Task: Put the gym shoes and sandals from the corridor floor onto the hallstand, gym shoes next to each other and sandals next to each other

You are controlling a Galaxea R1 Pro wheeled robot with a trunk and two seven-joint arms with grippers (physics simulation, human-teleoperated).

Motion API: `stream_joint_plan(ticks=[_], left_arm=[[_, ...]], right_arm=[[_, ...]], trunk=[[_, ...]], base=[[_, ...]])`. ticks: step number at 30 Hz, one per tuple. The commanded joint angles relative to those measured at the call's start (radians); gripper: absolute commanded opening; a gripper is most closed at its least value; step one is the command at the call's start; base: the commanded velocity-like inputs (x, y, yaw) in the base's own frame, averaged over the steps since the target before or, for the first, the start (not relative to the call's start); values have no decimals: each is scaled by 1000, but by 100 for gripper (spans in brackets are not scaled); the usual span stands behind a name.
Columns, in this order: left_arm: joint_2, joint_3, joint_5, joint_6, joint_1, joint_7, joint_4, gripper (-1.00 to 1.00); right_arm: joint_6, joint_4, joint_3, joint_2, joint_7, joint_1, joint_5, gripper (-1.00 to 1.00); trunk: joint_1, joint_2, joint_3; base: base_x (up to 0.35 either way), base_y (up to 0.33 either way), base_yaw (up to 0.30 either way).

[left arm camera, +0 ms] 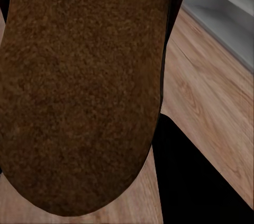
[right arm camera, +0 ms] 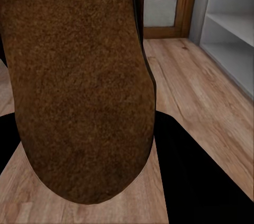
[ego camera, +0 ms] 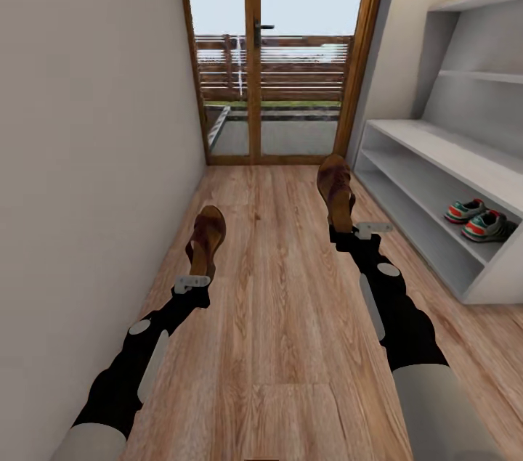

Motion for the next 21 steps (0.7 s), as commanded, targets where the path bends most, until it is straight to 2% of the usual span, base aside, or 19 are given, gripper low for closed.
stream_joint_plan(ticks=[1, 21], left_arm=[[-1, 4, 9, 10, 0, -9, -1, -100], [-1, 4, 9, 10, 0, -9, -1, -100]], right_arm=[[6, -2, -1, 1, -1, 0, 0, -100], [6, 0, 1, 1, -1, -1, 2, -100]], trunk=[[0, 0, -1], [0, 0, -1]], base=[[347, 0, 0], [348, 0, -3]])
